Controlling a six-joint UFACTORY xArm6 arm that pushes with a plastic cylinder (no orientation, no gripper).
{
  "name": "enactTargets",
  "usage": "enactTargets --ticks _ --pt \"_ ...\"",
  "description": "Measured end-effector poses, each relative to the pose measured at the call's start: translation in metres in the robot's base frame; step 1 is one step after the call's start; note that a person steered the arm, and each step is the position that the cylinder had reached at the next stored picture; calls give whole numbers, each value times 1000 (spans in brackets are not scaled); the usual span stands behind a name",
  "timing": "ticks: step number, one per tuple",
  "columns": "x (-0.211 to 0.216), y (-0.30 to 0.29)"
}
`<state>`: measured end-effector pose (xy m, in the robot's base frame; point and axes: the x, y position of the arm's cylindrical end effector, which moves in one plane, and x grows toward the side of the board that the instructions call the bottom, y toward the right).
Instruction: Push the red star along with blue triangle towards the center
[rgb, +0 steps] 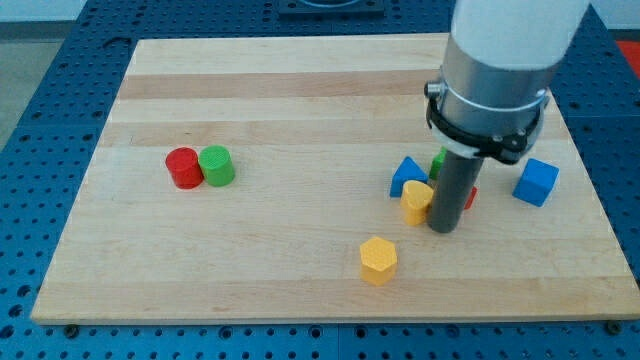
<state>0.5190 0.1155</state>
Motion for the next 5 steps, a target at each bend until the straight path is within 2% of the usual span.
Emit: enactTargets --ticks 1,4,5 --pt "-8 0" --pt "25 0" --pt "18 6"
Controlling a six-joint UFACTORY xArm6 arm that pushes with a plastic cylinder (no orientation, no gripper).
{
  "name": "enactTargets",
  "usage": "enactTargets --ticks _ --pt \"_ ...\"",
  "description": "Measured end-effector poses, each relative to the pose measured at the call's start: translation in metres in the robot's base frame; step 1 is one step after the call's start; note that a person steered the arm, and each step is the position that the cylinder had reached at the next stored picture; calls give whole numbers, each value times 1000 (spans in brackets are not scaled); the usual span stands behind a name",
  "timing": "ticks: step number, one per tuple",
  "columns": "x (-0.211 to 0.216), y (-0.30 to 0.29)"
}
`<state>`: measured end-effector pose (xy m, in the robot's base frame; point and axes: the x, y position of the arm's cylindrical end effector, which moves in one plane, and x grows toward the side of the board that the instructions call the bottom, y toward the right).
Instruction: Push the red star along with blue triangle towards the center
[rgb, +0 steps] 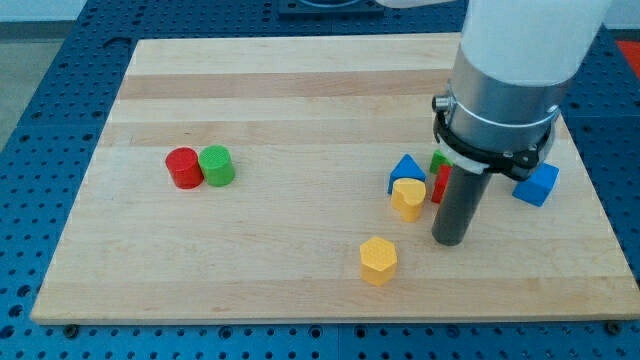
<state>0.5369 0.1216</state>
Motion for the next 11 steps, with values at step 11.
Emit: enactTargets --ticks 11 --pt "-108 -68"
